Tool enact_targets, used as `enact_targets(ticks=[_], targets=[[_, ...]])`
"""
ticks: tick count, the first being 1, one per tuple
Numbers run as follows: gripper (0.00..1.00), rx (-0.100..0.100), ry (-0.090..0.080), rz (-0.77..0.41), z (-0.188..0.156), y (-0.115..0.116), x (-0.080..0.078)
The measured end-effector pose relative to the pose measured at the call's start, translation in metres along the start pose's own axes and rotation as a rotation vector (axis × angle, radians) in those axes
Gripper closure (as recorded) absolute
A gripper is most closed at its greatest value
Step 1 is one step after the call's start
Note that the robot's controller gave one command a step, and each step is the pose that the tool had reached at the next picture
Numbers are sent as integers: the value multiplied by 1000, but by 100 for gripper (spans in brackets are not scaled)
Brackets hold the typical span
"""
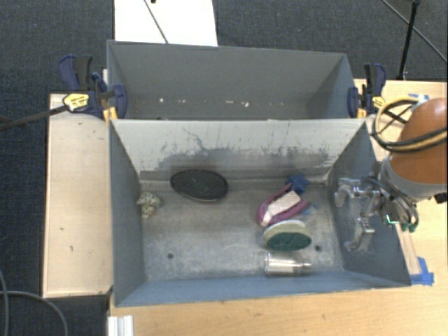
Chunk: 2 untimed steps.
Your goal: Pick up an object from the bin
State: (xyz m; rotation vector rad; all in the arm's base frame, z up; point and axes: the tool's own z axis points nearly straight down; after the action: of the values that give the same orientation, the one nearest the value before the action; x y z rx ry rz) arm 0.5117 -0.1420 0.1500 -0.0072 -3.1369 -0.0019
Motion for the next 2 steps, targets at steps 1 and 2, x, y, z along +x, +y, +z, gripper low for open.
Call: enact_targets(ticks=[1,2], targets=[[0,-2,-8,-33,73,80,2],[0,7,-27,-158,76,104,17]])
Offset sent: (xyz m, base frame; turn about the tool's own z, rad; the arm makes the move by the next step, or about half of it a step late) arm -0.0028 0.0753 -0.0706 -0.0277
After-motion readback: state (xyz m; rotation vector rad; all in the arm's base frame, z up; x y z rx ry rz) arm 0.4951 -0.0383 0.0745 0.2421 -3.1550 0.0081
